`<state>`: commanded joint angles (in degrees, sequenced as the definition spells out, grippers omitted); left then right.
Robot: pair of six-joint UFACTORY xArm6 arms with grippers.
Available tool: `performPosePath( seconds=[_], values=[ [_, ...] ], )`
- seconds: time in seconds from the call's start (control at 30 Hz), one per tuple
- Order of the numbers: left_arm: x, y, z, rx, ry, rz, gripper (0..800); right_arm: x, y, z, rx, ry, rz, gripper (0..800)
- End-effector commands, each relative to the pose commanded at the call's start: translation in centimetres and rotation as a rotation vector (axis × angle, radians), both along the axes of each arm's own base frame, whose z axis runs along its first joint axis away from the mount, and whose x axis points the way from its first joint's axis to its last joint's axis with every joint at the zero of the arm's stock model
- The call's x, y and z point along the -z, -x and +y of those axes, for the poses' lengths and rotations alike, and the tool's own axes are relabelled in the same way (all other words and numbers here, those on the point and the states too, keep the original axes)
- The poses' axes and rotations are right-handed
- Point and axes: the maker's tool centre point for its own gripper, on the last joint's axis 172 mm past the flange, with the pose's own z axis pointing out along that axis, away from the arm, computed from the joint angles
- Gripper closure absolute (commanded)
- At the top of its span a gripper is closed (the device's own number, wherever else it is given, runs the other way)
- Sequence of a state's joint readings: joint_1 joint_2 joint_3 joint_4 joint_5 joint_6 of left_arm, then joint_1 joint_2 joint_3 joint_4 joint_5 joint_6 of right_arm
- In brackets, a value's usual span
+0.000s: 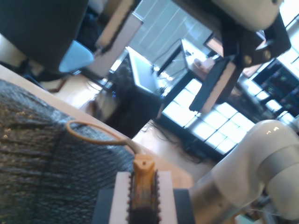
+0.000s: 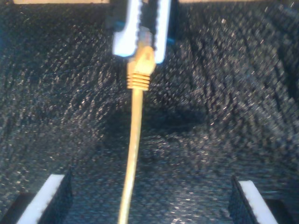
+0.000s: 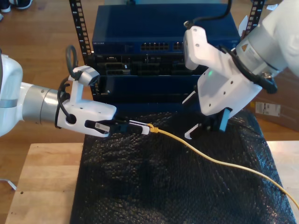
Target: Grab the cable and plug it in
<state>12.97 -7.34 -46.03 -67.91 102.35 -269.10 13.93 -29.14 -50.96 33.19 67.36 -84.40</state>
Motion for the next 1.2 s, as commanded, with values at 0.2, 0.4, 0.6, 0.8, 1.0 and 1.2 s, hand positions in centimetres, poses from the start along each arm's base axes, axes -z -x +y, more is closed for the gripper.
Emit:
performPosePath(
  seconds=[0.2, 0.4, 0.6, 0.8, 1.0, 1.2],
  values=[
    [-1.8, 0.5, 0.2, 0.058, 0.116, 0.103, 793, -2.0, -0.2, -0.7, 0.002, -0.014, -0.181, 10],
    [-3.0, 0.4, 0.3, 0.082, 0.181, 0.129, 792, -2.7, 0.6, 1.5, -0.061, -0.024, -0.278, 11],
    [-3.3, 0.2, 0.8, 0.079, 0.236, 0.158, 792, -4.2, 1.5, 3.4, -0.128, -0.043, -0.439, 11],
    [-4.8, 0.3, 1.3, 0.104, 0.344, 0.225, 779, -5.5, 2.7, 5.1, -0.165, -0.071, -0.518, 12],
    [-5.8, 0.9, 1.5, 0.14, 0.395, 0.249, 777, -6.9, 2.9, 6.3, -0.177, -0.096, -0.569, 12],
    [-8.4, 1.3, 2.1, 0.175, 0.507, 0.248, 766, -9.2, 3.3, 7.5, -0.181, -0.134, -0.642, 16]
  ],
)
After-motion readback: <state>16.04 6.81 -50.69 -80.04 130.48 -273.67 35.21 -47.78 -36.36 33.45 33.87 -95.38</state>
